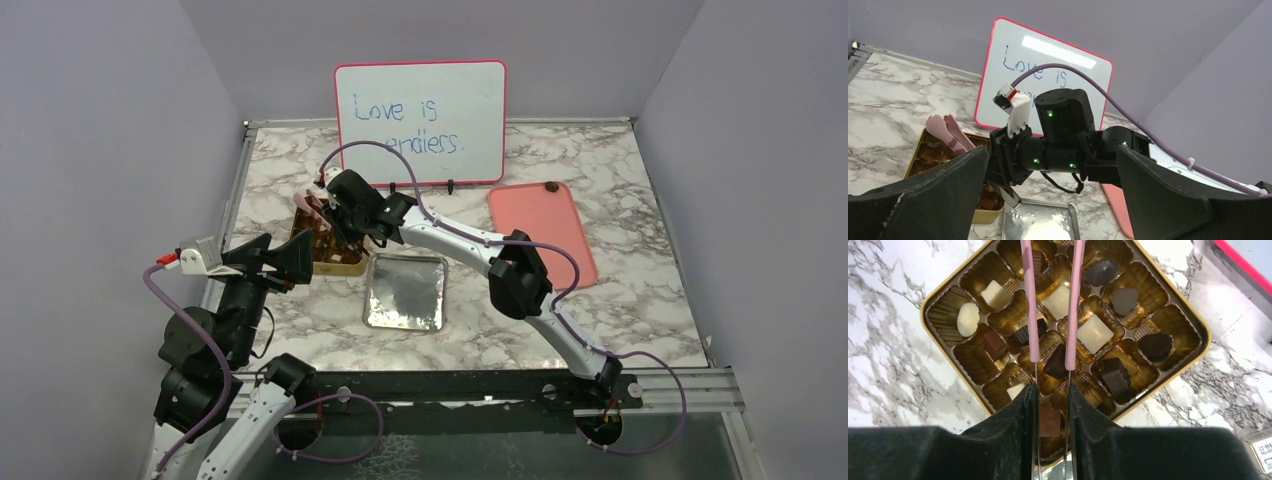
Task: Pack the chocolate
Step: Place the fake chocolate in the packing box.
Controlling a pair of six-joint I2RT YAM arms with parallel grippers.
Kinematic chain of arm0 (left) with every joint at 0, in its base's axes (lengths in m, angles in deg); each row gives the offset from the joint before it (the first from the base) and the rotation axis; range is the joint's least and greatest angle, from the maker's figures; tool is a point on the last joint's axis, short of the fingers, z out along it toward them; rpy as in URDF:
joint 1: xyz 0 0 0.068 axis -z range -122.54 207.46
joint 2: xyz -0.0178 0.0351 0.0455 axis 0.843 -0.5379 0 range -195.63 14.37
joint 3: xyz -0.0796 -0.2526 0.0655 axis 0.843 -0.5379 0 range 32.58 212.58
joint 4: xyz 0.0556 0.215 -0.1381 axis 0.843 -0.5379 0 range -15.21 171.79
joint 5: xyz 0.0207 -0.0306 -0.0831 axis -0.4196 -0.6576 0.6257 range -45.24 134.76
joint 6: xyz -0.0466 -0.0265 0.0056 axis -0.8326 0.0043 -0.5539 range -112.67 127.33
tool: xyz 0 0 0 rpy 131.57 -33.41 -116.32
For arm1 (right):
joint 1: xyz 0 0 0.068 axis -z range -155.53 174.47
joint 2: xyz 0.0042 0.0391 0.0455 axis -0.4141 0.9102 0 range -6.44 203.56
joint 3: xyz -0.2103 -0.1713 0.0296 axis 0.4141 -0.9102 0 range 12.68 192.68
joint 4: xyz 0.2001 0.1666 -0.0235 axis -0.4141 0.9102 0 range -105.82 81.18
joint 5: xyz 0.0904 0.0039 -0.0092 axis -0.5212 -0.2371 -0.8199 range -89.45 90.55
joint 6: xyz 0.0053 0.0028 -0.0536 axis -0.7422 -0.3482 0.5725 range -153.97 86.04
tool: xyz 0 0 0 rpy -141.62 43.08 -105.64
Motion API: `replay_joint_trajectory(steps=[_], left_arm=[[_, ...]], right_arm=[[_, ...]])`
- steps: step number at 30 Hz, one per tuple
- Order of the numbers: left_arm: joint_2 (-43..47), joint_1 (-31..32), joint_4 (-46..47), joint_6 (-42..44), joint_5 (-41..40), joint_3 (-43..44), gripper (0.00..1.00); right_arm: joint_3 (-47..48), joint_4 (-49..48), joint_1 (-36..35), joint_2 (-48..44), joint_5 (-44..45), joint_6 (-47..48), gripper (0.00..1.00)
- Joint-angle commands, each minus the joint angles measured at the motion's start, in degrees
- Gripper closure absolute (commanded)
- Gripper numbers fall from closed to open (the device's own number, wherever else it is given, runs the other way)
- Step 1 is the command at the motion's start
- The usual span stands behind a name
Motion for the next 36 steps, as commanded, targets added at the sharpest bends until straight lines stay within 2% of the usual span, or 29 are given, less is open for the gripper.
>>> replay_joint_trajectory(steps=[1, 18, 36], left_arm=[[0.67, -0.22, 0.4, -0.21, 0.21, 1.04, 0.01], [0.89, -0.09, 0.39, 0.13, -0.06, 1.06, 0.01], [1.15, -0.09, 0.38, 0.21, -0.06, 0.19, 0.01]], right_arm=[[1.85, -4.73, -0.54, 1.73, -1.28, 1.21, 0.7], [2.59, -3.75, -0.54, 3.31, 0.25, 1.67, 0.63], [2.03, -3.71, -0.54, 0.98, 0.27, 2.48, 0.6]])
